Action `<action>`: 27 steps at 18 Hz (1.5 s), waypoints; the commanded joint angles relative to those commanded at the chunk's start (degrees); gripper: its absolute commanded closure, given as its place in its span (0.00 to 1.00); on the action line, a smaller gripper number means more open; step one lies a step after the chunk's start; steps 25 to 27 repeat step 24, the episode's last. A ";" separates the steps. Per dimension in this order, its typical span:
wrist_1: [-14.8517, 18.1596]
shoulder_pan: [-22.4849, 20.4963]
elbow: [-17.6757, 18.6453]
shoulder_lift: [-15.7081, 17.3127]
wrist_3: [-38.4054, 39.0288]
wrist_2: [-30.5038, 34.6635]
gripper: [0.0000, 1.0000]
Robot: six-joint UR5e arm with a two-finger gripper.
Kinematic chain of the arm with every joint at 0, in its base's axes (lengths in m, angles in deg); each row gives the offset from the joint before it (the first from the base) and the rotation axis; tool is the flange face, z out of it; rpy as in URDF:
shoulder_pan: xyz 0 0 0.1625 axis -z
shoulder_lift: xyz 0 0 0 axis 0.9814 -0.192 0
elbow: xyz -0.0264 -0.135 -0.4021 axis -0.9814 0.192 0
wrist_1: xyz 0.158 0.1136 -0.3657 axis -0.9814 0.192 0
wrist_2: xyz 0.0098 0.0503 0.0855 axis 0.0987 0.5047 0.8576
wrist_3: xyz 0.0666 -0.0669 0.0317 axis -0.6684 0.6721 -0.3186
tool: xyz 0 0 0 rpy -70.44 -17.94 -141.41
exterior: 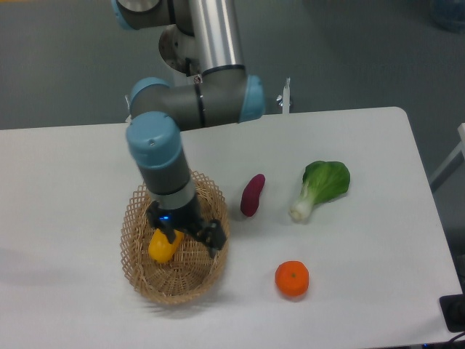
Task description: Place the mango in the basket
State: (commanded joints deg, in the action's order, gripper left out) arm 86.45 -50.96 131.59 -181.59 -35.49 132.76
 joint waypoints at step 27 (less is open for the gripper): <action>24.27 -21.19 -9.85 4.66 -34.37 -8.79 0.00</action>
